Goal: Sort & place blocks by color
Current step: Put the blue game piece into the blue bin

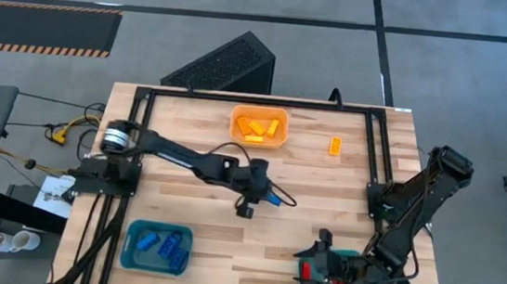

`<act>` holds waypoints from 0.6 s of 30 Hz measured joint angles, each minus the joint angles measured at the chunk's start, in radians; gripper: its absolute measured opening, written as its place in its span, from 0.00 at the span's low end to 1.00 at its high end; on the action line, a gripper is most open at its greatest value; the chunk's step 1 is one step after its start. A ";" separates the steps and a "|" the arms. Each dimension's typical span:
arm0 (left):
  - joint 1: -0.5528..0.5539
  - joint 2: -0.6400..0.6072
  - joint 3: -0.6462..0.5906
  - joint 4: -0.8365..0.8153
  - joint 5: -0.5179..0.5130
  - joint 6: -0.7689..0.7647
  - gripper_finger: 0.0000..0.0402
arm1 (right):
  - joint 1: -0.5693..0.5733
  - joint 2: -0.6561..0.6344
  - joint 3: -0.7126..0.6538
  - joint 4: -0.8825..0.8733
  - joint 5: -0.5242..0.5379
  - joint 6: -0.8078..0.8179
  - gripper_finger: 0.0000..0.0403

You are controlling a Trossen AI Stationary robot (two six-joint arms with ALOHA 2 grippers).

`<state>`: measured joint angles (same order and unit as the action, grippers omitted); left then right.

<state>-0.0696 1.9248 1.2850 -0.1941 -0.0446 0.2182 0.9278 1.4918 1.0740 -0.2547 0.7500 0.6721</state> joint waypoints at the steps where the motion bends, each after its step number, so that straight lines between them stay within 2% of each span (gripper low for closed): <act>1: -0.010 -0.039 0.000 -0.054 -0.017 0.001 0.15 | -0.005 0.000 0.000 0.000 -0.002 -0.001 0.71; 5: -0.095 -0.198 0.000 -0.279 -0.139 -0.032 0.16 | -0.025 0.000 0.000 -0.008 -0.015 -0.004 0.71; 9: -0.244 -0.340 0.000 -0.487 -0.262 -0.124 0.15 | -0.035 0.000 0.000 -0.004 -0.015 -0.026 0.71; 13: -0.429 -0.453 0.001 -0.659 -0.343 -0.322 0.15 | -0.035 0.000 0.000 -0.004 -0.015 -0.026 0.71; 18: -0.688 -0.530 0.000 -0.862 -0.428 -0.656 0.18 | -0.039 0.000 0.000 -0.004 -0.015 -0.026 0.71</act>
<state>-0.7573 1.3947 1.2854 -1.0561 -0.4726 -0.4376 0.8891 1.4918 1.0740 -0.2592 0.7352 0.6460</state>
